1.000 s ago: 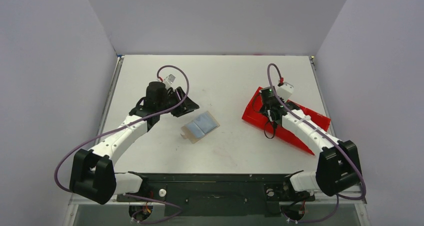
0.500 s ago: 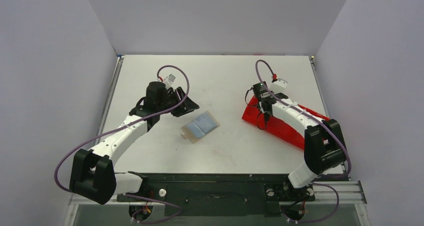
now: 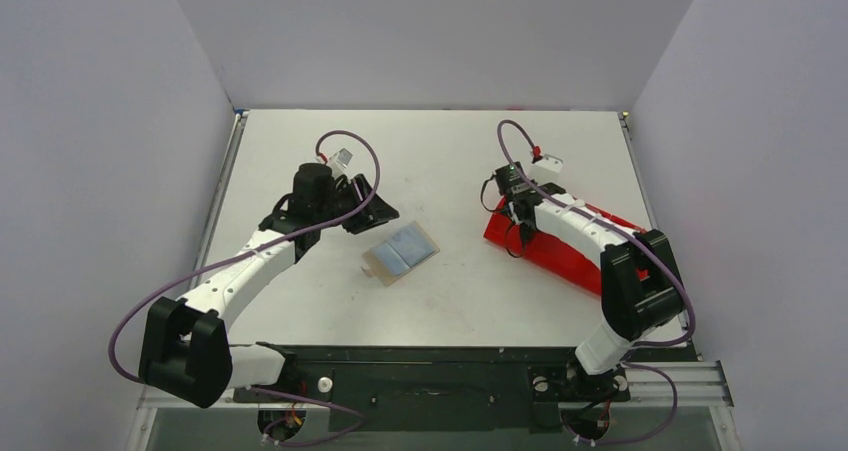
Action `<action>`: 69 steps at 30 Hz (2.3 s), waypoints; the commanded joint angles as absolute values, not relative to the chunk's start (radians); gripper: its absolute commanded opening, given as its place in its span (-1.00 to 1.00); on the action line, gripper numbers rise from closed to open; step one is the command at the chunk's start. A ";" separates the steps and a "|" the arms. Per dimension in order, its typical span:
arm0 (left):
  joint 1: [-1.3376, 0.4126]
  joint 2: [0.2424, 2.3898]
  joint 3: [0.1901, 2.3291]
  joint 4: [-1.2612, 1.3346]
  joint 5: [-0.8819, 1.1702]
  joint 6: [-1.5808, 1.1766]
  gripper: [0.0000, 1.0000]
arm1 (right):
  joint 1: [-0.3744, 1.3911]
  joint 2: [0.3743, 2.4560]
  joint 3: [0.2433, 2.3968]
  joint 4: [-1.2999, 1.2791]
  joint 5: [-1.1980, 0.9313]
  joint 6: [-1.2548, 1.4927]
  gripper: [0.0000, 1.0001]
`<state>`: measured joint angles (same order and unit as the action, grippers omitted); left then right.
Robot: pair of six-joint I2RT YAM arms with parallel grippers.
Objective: Take the credit cards out of the card holder
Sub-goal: Place the credit card in the storage box, then remove the credit card from the card holder.
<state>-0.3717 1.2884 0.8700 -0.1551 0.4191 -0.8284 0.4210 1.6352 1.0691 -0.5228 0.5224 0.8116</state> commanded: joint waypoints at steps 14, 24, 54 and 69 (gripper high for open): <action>-0.376 1.259 0.904 -0.181 0.374 -0.813 -0.19 | 0.520 1.484 1.152 -0.543 0.477 0.740 0.31; -0.374 1.262 0.922 -0.362 0.146 -0.837 -0.19 | 0.691 1.487 1.167 -0.444 0.304 0.628 0.34; -0.415 1.461 0.755 -0.373 0.008 -0.939 -1.00 | 0.877 1.892 1.332 -0.359 0.093 0.594 -1.00; -0.413 1.549 0.764 -0.344 -0.021 -0.941 -1.00 | 0.888 1.930 1.330 -0.363 0.099 0.596 -1.00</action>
<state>-0.4118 1.5158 0.7410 -0.3553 0.0257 -0.9405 0.8730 1.9148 1.2945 -0.3790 0.0895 0.6010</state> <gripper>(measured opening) 0.003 0.002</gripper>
